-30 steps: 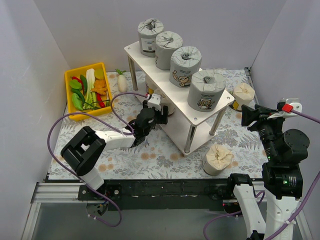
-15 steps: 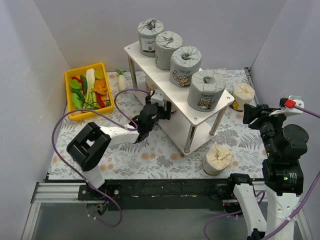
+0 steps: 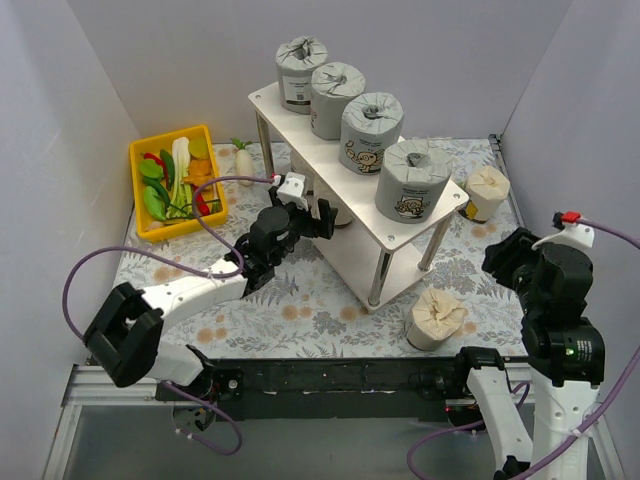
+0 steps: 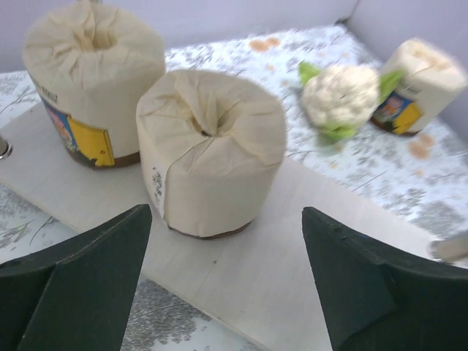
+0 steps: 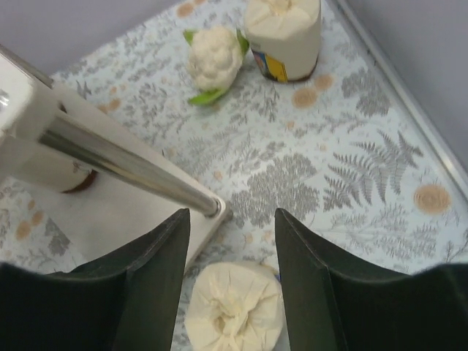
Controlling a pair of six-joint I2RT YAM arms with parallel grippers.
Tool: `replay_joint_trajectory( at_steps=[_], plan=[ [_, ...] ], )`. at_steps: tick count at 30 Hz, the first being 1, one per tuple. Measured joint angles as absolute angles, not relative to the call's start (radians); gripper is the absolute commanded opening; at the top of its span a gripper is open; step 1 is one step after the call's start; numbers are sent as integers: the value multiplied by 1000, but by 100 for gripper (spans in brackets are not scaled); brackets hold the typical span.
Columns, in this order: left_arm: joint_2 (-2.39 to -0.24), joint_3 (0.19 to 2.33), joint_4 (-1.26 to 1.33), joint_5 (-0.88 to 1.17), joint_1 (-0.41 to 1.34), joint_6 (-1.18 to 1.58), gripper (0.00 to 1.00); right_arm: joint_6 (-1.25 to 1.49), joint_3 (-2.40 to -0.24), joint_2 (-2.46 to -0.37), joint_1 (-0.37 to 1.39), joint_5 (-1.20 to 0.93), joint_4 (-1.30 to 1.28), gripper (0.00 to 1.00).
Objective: Place and organize the paper towels onto the shelf
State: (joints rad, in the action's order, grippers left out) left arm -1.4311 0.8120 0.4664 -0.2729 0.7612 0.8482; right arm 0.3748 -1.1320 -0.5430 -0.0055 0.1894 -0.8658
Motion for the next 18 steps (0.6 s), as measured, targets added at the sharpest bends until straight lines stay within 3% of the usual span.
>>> replay_joint_trajectory(
  at_steps=[10, 18],
  plan=[
    [-1106, 714, 300, -167, 761, 934, 89, 529, -815, -403, -6, 29, -1039, 54],
    [-960, 679, 101, -156, 761, 976, 98, 551, -754, -391, -5, -30, -1050, 52]
  ],
)
